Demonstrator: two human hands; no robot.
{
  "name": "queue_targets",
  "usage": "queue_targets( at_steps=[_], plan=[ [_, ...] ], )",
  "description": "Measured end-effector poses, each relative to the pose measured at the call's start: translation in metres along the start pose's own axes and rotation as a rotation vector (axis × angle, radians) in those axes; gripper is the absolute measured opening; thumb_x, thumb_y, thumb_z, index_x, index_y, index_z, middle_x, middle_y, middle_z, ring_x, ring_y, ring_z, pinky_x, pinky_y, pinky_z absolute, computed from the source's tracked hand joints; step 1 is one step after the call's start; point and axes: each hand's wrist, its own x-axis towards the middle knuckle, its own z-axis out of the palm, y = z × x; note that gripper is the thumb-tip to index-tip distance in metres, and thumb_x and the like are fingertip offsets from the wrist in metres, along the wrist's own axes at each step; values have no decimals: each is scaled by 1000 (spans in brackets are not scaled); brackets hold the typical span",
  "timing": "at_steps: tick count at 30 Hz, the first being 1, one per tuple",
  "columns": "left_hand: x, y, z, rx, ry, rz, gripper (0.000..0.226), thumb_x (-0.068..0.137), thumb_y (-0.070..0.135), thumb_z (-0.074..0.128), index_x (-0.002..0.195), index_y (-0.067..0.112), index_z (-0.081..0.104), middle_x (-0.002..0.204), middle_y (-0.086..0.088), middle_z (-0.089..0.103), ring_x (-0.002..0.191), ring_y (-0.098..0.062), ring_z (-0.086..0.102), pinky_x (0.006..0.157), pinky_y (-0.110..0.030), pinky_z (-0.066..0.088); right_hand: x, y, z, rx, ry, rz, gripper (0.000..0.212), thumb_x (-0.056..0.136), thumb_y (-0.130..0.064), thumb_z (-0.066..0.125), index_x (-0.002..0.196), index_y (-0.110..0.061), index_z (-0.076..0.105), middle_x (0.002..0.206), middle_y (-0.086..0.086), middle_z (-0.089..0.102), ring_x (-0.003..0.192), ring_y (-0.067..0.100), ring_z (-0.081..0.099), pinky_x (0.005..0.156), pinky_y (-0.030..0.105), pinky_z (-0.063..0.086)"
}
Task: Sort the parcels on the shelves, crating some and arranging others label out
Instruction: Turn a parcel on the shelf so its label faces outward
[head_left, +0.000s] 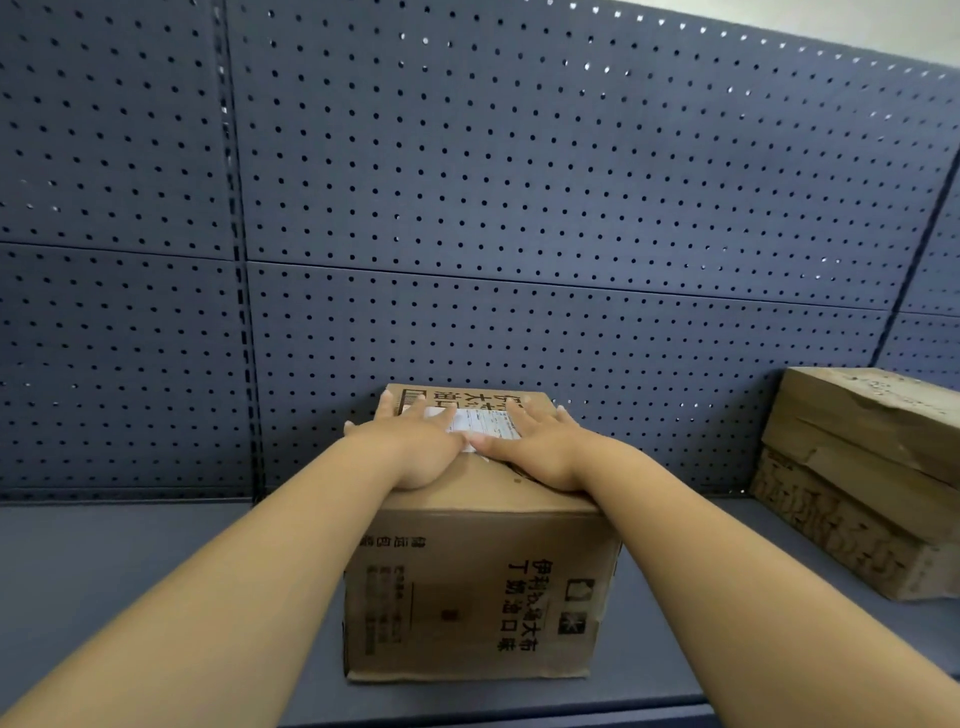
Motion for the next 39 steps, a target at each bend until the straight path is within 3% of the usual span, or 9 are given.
queue_targets(
  at_steps=[7, 12, 19, 25, 28, 31, 35, 37, 39],
  plan=[
    [10, -2, -3, 53, -84, 11, 56, 98, 51, 12, 152, 40, 6, 162, 0, -4, 146, -31, -19, 116, -58, 2, 0, -3, -5, -79, -34, -13, 95, 80, -84, 25, 155, -27, 14, 163, -1, 10, 150, 31, -2, 120, 53, 5],
    [12, -5, -2, 38, -38, 31, 58, 91, 57, 16, 144, 39, 29, 159, -5, 17, 145, -37, 7, 113, -56, 18, 0, -2, -3, -49, -16, -7, 94, 79, -84, 27, 155, -30, 14, 163, -2, 10, 150, 31, -3, 120, 54, 4],
    [2, -1, -3, 28, -69, 15, 53, 98, 50, 16, 150, 44, 7, 162, 1, -5, 146, -31, -19, 116, -58, 5, -2, -3, -5, -21, -48, -8, 91, 82, -81, 28, 155, -30, 12, 164, -5, 3, 149, 28, -13, 118, 58, 1],
    [0, -2, -5, -22, -25, 32, 51, 99, 48, 20, 150, 42, 16, 162, 2, 4, 147, -30, -11, 116, -56, 11, -1, 1, -2, 51, -2, -29, 88, 83, -78, 34, 154, -30, 17, 163, -5, 5, 150, 26, -10, 118, 58, 8],
    [-3, -1, -4, -174, 46, -83, 57, 97, 55, 27, 151, 40, 16, 162, 3, -1, 147, -35, -10, 115, -56, 15, -4, 4, -1, 170, 77, 13, 81, 85, -71, 43, 152, -28, 27, 163, -3, 1, 150, 31, -2, 116, 56, 17],
    [-8, -2, -4, -325, 103, -295, 74, 92, 62, 33, 153, 31, 3, 161, -10, -1, 142, -50, 2, 112, -57, 22, -4, 9, -1, 304, 101, 141, 82, 88, -61, 49, 154, -29, 13, 163, 6, -12, 147, 44, 7, 115, 55, 21],
    [-15, -2, -9, -520, 142, -377, 73, 95, 54, 40, 150, 9, 22, 132, -13, 52, 107, -28, 55, 76, -32, 44, -11, 10, -6, 458, 101, 180, 93, 93, -50, 53, 155, -9, -3, 153, 16, 34, 134, 32, 41, 104, 38, 36],
    [-23, -2, -12, -577, 174, -351, 56, 95, 51, 42, 135, 13, 47, 101, -6, 61, 78, -18, 54, 59, -27, 37, -13, 11, -7, 525, 121, 151, 75, 93, -43, 57, 150, -6, 26, 131, 8, 57, 109, 22, 56, 89, 33, 44],
    [-31, -2, -14, -607, 217, -328, 48, 96, 49, 42, 127, 14, 54, 83, -1, 57, 69, -15, 50, 57, -27, 35, -18, 12, -9, 602, 163, 111, 31, 90, -38, 62, 109, -14, 63, 99, 4, 67, 82, 18, 60, 76, 32, 47]
  ],
)
